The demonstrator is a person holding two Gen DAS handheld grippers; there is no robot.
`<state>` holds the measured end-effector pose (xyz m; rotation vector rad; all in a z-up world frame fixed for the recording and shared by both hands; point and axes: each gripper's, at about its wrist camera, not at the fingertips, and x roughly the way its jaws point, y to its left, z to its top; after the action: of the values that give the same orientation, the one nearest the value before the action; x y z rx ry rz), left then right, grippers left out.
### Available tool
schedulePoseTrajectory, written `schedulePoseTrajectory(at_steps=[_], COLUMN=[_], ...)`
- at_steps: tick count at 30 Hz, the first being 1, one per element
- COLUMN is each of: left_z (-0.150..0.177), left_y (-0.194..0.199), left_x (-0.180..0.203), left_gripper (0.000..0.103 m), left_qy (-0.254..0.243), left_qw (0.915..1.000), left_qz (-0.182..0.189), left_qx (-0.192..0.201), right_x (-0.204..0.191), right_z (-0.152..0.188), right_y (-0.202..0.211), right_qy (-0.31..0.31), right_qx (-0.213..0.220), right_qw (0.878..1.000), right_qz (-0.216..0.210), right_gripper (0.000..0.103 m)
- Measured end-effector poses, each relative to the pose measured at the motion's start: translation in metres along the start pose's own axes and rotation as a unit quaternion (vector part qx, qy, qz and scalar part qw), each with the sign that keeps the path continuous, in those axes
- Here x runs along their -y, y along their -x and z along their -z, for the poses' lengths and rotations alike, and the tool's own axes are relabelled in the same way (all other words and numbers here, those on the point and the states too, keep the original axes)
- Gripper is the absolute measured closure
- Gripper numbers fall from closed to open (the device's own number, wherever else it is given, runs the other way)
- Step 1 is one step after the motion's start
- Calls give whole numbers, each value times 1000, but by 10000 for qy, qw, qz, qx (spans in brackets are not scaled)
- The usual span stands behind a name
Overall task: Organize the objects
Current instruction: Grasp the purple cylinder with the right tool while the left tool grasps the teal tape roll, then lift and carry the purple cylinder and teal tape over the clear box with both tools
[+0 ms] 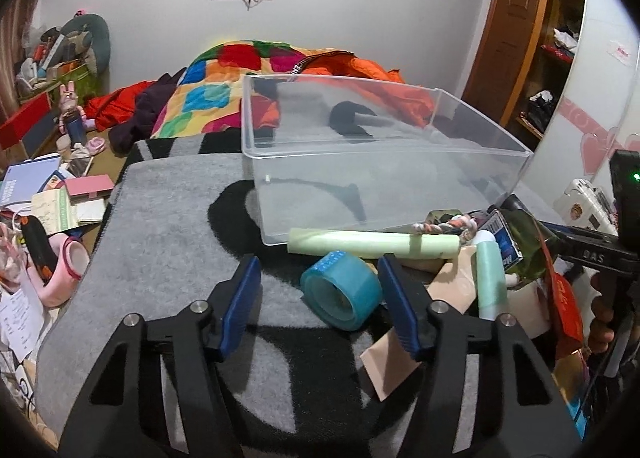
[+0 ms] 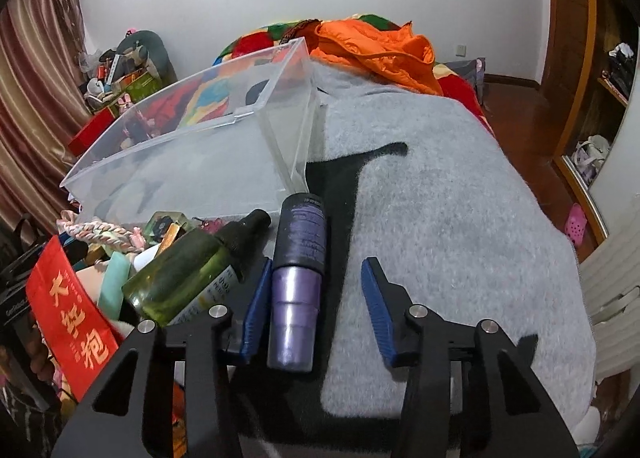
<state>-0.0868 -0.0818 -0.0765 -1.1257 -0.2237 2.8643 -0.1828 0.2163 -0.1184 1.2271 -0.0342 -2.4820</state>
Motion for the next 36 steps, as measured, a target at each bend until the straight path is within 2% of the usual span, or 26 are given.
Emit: schedulePoseTrajectory(at_steps=[4,7,10,12,23,36], left_z=[-2,-2,-1,0,-1,-41], left_y=[-6,-12,-11,-9,29,65], left_x=[2,2,4,3,-5,6], left_gripper=[54,62,62,62,62,62], left_qy=[-63,21,30,97,276,46], left_qw=[9999,9992,9992,9991,9994,9966], left_qz=[127,380,377,386,104,-15], left_qx=[-58,-139,-116,-130,171,818], right_x=[-2,-4,-3,-2,8,-9], right_z=[-7,-10,-9,-9,-7,-42], right_y=[-5,-10,-11,-9,16,67], right_qy=[3,32,21,1,-152,114], right_qx=[-34,-51,-27,-12,256,1088], right_qw=[10000,10000,9999,10000,9996,9940], right_qz=[13,47,104,94,-5,-66], right_gripper=[61,61,69,79,80,80])
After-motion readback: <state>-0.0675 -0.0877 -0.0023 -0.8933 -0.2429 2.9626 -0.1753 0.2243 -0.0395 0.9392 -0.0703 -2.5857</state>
